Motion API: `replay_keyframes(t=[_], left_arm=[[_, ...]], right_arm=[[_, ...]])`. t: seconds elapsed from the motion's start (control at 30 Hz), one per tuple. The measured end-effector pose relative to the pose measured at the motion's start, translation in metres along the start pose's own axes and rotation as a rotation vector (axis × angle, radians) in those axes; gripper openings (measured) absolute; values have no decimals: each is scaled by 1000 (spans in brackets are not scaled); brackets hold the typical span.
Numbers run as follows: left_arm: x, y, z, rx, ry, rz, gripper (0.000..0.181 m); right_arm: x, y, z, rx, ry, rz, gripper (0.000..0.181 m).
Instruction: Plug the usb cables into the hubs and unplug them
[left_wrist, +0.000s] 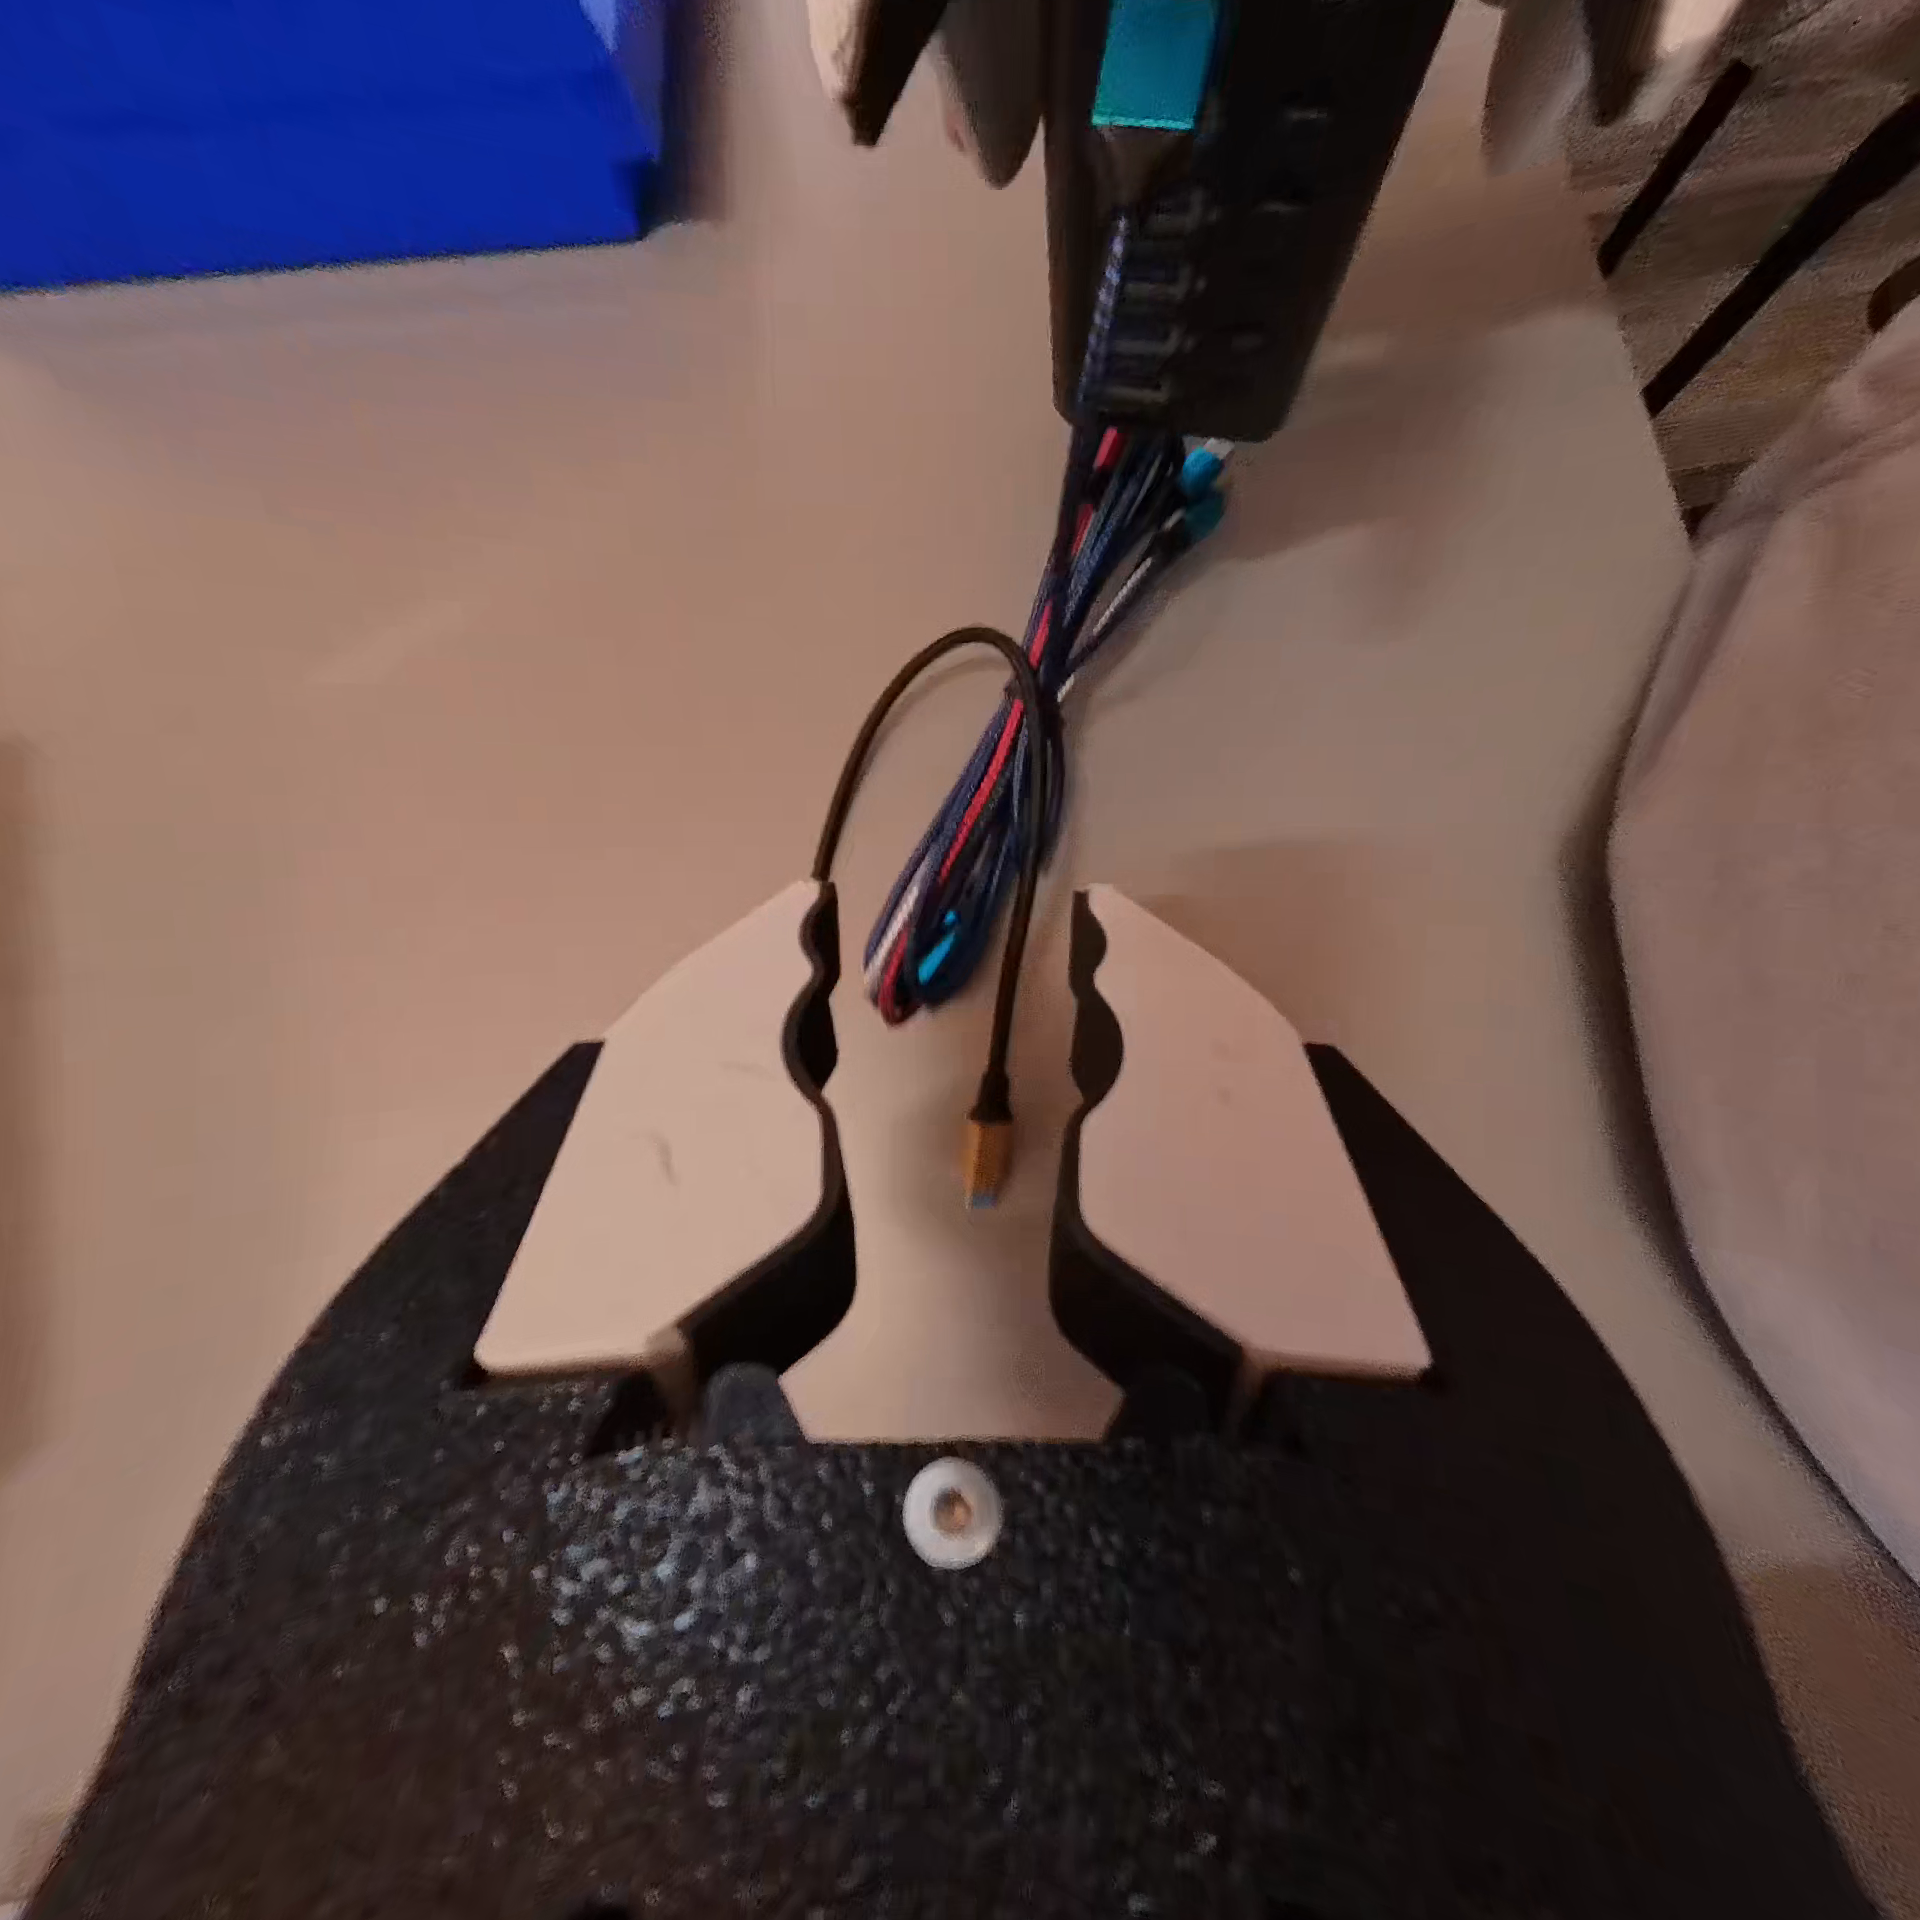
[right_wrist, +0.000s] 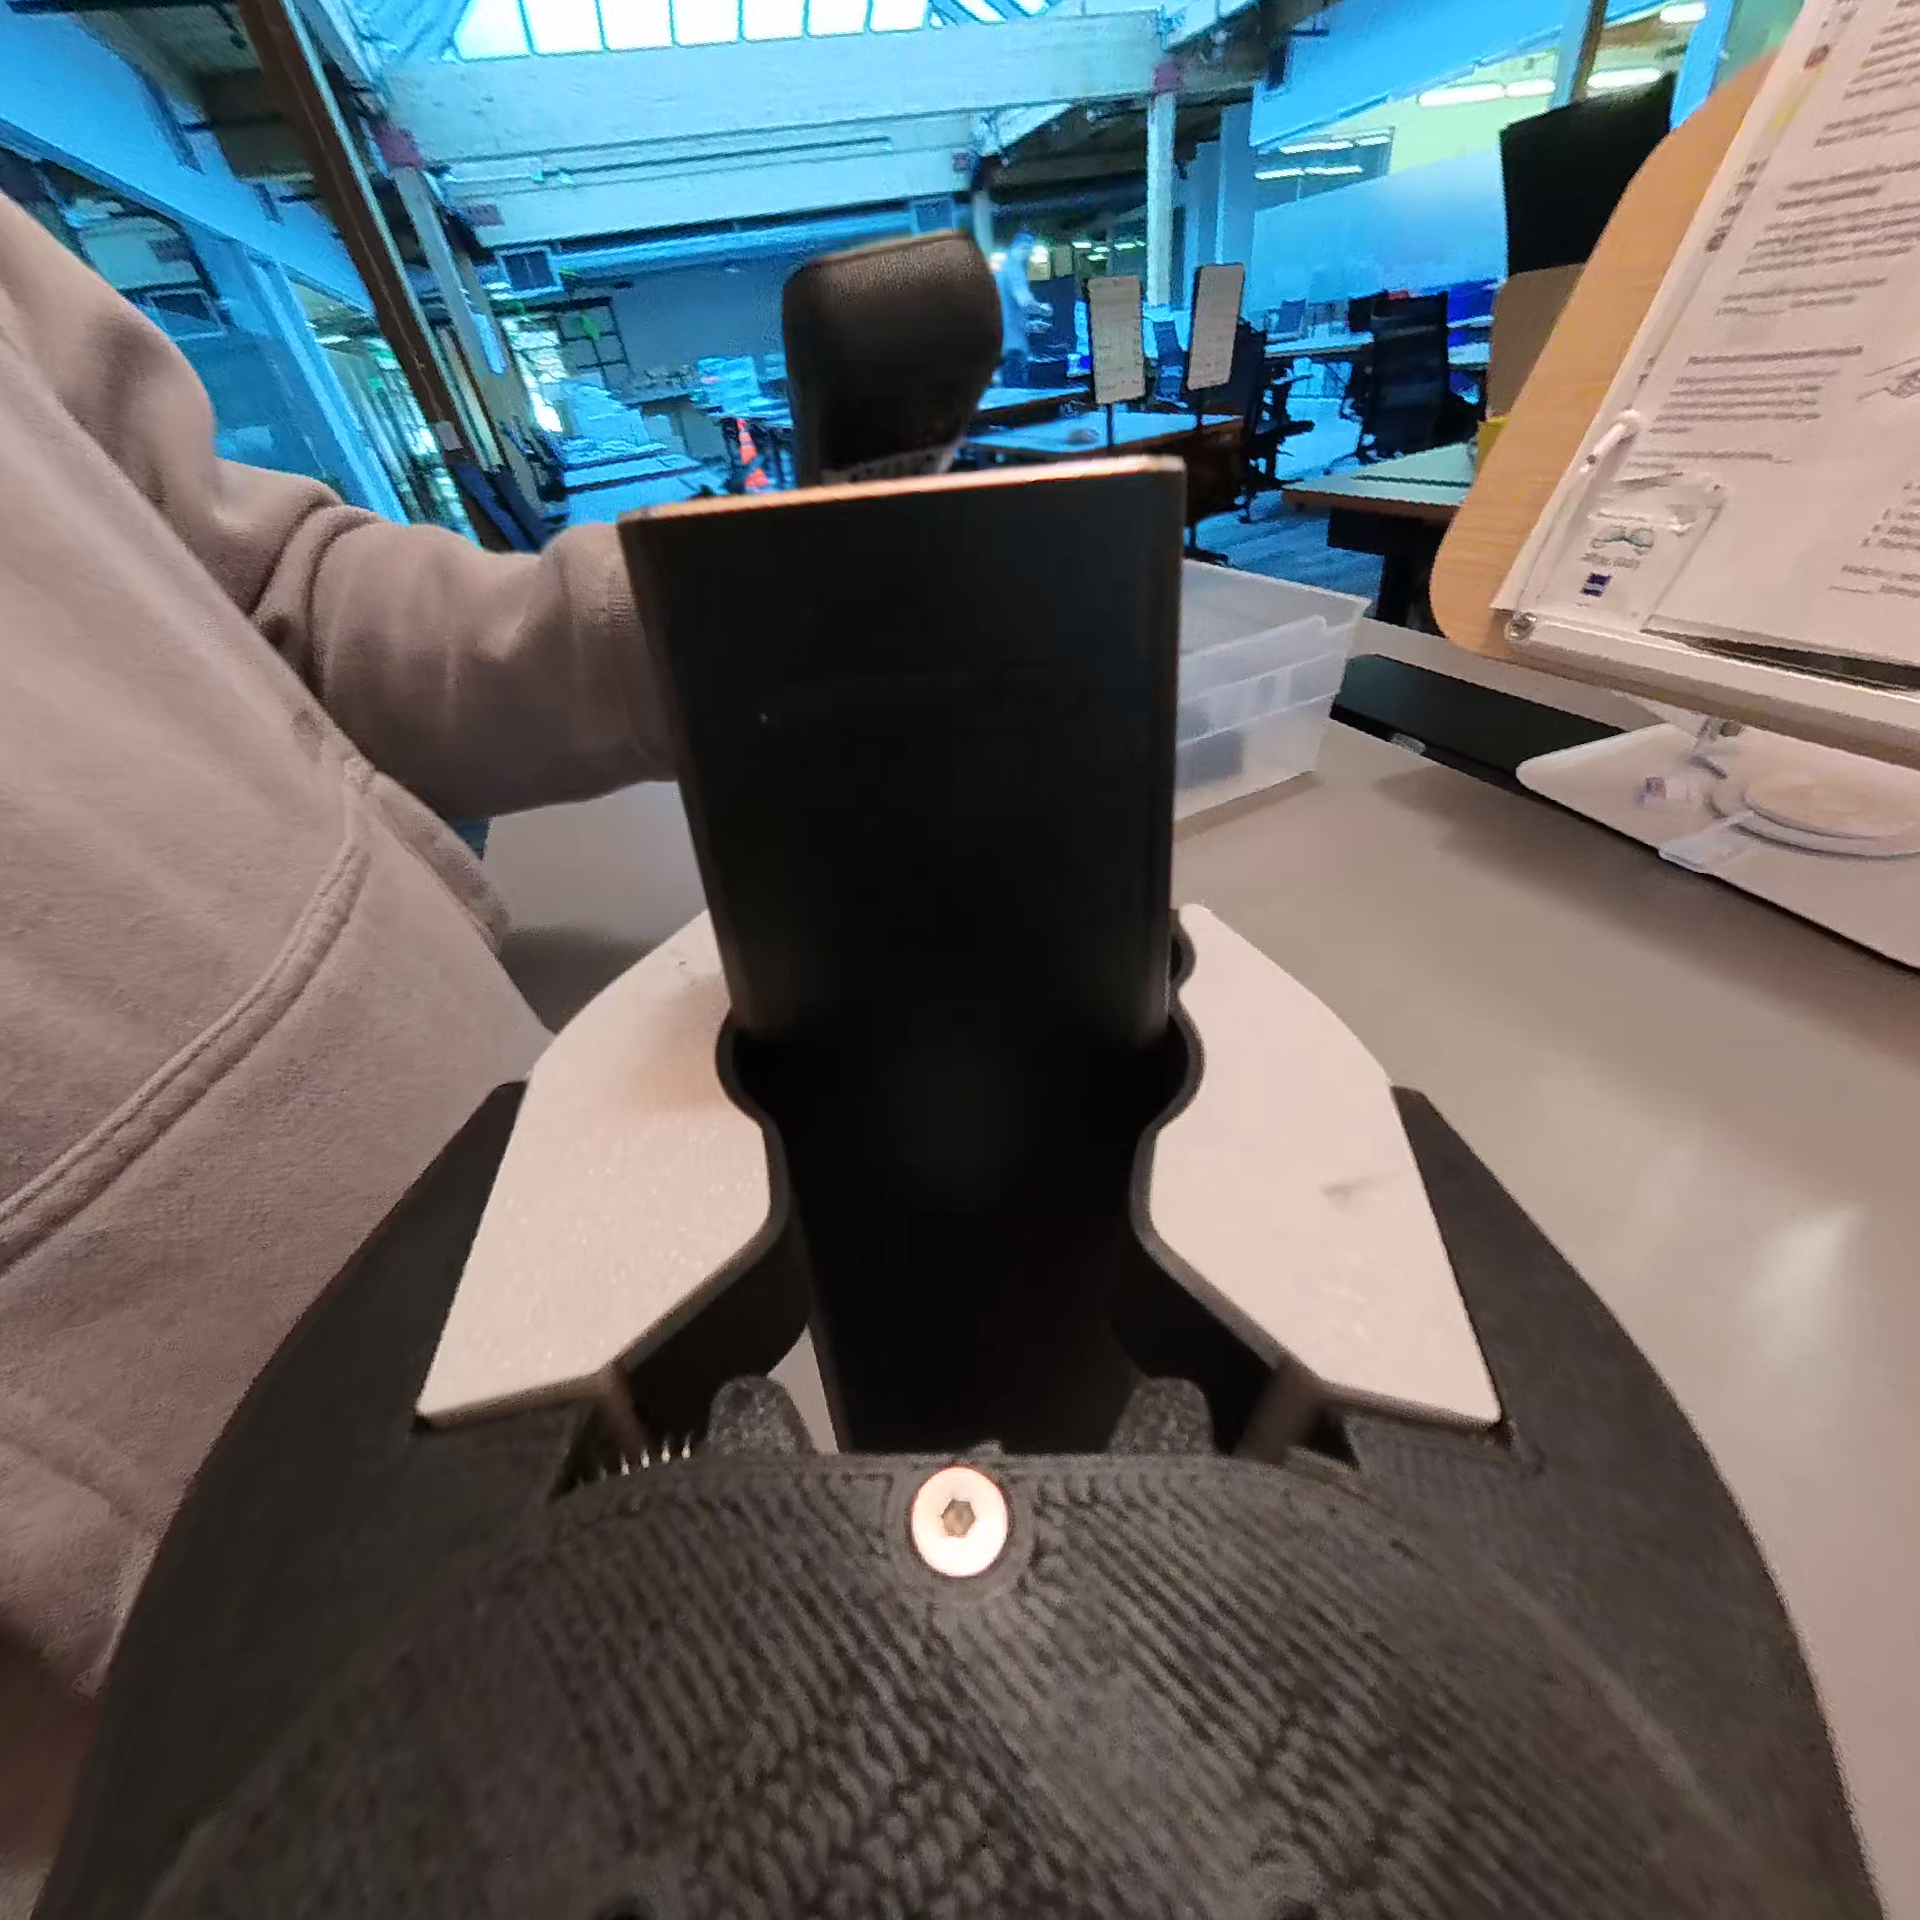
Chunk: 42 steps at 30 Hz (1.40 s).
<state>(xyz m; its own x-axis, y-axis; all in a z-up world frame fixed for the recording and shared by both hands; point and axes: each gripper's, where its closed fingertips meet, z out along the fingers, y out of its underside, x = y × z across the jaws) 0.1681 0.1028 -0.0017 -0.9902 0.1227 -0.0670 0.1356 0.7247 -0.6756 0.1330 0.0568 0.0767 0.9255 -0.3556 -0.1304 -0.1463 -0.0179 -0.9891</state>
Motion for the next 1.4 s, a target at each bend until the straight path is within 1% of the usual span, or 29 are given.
replay_keyframes(t=[0.07, 0.13, 0.2, 0.23, 0.3, 0.4, 0.43, 0.47, 0.5, 0.53, 0.6, 0.67, 0.7, 0.77, 0.8, 0.87, 0.93, 0.97, 1.03, 1.07, 1.1, 1.13, 1.17, 1.2, 1.27, 1.3, 1.37, 1.4], left_arm=[[-17, -8, 9, 2, -65, -4, 45], [-30, -14, 20, -8, -48, -23, 45], [-34, -11, 36, -72, 27, 19, 48], [-34, -8, 45, -111, 70, 54, 54], [-31, -3, 65, -175, 155, 130, 54], [-7, -7, 91, -164, 325, 243, 51], [0, -9, 97, -150, 360, 270, 50], [4, -12, 104, -135, 371, 282, 47], [6, -14, 109, -126, 374, 281, 32], [8, -14, 113, -128, 377, 267, 10], [3, -15, 117, -116, 344, 220, 6], [-24, -25, 110, -72, 203, 122, 3], [-42, -31, 100, -46, 109, 55, 3], [-73, -50, 69, 48, -38, -62, 3], [-84, -61, 49, 117, -80, -114, 3], [-94, -80, 8, 258, -113, -203, 3], [-91, -88, -26, 355, -72, -268, 3], [-93, -85, -37, 369, -79, -307, 3], [-102, -73, -52, 388, -164, -342, 3], [-96, -73, -59, 444, -160, -294, 3], [-89, -75, -67, 514, -189, -205, 3], [-86, -71, -73, 558, -285, -93, 3], [-80, -64, -74, 559, -372, 28, 3], [-69, -53, -68, 517, -393, 114, 3], [-41, -29, -49, 407, -353, 160, 4], [-28, -23, -45, 394, -349, 187, 5], [-10, -18, -48, 389, -413, 236, 4], [-5, -13, -49, 333, -442, 233, 4]], right_arm=[[-5, 1, 0, 6, -17, -15, 73], [-9, 3, 1, -2, -38, -7, 73], [-12, 3, 2, -6, -56, -13, 73], [-13, 2, 2, -10, -56, -15, 73], [-15, 1, 2, -8, -68, -13, 73], [-16, 0, -1, 1, -55, -17, 73], [-16, 0, -3, 6, -49, -14, 73], [-15, 0, -5, 16, -39, -13, 73], [-15, 0, -8, 23, -30, -12, 73], [-14, 1, -10, 22, -18, -8, 73], [-14, 3, -16, 19, 5, -10, 73], [-12, 2, -22, 26, 31, -14, 73], [-10, 2, -25, 29, 46, -14, 73], [-5, 4, -31, 37, 76, -3, 73], [-2, 4, -34, 49, 89, 6, 73], [4, 0, -40, 82, 116, 15, 72], [14, 2, -44, 69, 167, 7, 72], [17, 5, -45, 57, 176, 3, 73], [23, 8, -46, 42, 191, 6, 72], [24, 8, -46, 43, 188, 7, 72], [25, 8, -45, 50, 187, 13, 72], [25, 7, -45, 56, 187, 14, 72], [25, 7, -45, 55, 184, 11, 72], [24, 7, -45, 55, 181, 9, 72], [24, 8, -46, 50, 183, 13, 72], [24, 9, -46, 49, 181, 16, 72], [22, 9, -47, 53, 178, 16, 72], [22, 9, -47, 52, 178, 15, 72]])
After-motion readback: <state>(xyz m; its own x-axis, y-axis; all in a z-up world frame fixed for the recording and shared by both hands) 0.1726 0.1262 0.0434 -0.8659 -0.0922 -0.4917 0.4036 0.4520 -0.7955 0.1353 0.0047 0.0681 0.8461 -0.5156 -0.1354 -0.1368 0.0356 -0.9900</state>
